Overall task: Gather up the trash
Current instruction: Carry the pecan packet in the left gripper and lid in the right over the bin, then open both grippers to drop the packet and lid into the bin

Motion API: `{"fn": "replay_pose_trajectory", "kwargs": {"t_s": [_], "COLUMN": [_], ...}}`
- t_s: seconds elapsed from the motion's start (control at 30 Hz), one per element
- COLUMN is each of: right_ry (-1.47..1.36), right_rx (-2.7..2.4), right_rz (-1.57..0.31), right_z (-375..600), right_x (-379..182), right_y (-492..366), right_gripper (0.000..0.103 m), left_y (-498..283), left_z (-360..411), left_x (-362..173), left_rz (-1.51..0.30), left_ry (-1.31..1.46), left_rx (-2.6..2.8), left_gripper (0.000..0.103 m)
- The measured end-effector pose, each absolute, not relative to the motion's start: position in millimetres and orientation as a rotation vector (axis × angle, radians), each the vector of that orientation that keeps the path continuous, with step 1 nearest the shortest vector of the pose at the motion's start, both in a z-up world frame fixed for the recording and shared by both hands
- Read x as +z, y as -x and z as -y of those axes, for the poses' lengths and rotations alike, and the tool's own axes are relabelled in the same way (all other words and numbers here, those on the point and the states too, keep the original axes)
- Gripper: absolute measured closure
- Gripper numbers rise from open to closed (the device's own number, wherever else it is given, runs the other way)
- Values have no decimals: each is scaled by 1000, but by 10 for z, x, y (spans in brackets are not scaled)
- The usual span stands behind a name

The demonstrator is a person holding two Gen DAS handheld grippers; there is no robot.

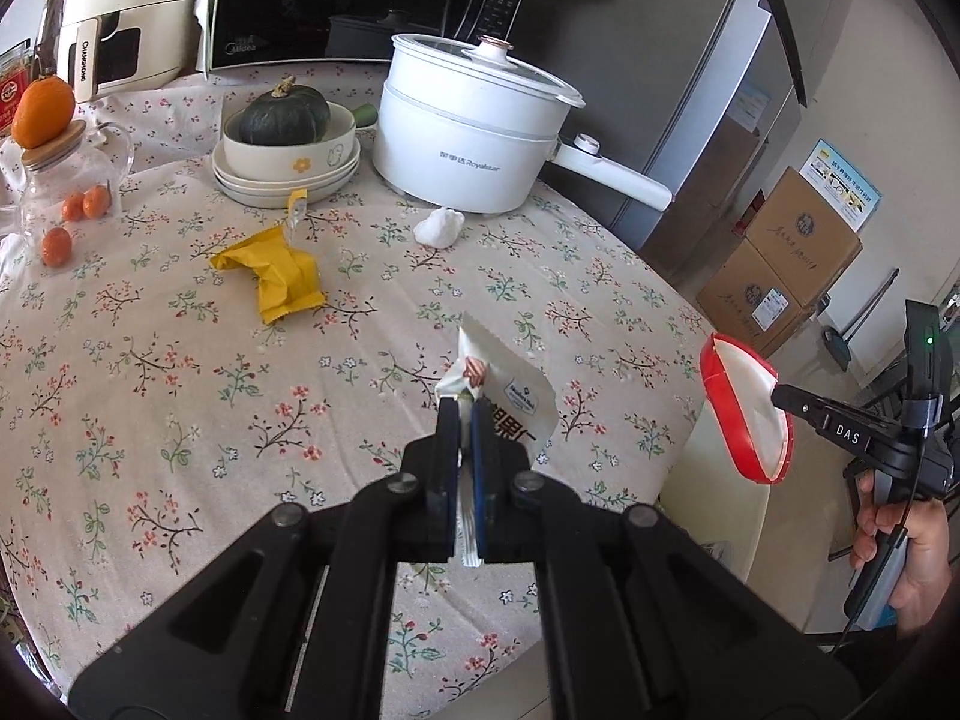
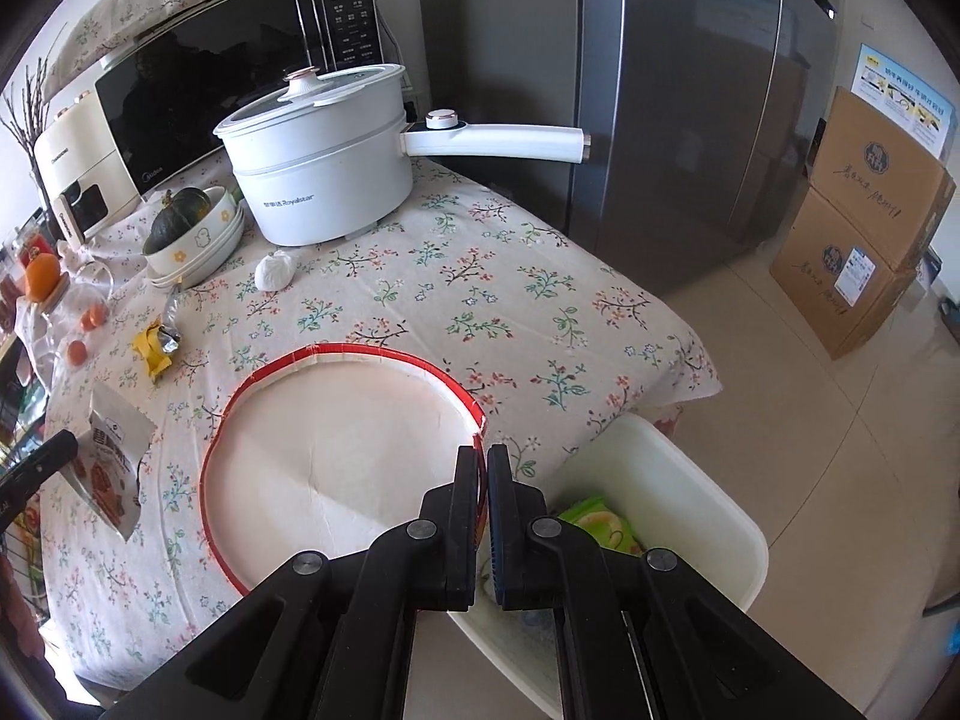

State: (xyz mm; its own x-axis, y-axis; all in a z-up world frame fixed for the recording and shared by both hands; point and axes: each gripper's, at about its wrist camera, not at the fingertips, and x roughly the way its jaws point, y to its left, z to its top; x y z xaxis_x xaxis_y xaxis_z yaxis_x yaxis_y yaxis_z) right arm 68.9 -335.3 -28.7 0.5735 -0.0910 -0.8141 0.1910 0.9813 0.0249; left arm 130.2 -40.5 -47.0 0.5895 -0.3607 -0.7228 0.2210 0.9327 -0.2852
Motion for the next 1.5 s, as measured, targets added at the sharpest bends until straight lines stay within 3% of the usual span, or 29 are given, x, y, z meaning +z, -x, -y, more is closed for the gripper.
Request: {"fn": "replay_pose_trajectory", "kwargs": {"t_s": [0.67, 1.03, 1.3, 1.33, 1.37, 1.43, 1.5], "right_ry": [-161, -181, -209, -210, -209, -200, -197], "right_rx": [-366, -418, -451, -454, -457, -461, -464], "right_rz": [-1081, -1113, -1122, -1122, -1123, -1125, -1128], "right_z": [4419, 4673, 4783, 4790, 4793, 4789, 4791], "right_x": [-734, -829, -862, -863, -866, -874, -883], "right_y": [8, 189, 270, 276, 277, 283, 284], "right_gripper": [99, 99, 98, 98, 98, 98, 98], "left_y": [-1101, -939, -995, -1005, -1012, -1005, -989], "left_z": [1586, 2467, 2673, 2676, 2689, 2665, 2629], "left_x": [-600, -907, -1026, -1033, -1042, -1019, -973], "left_rz": [-884, -906, -919, -917, -917, -894, -870], "left_ry": [75, -76, -88, -88, -94, -105, -111], "left_rx": [-605, -752, -756, -760, -749, -716, -704], "left_gripper": [99, 98, 97, 88, 67, 40, 34]}}
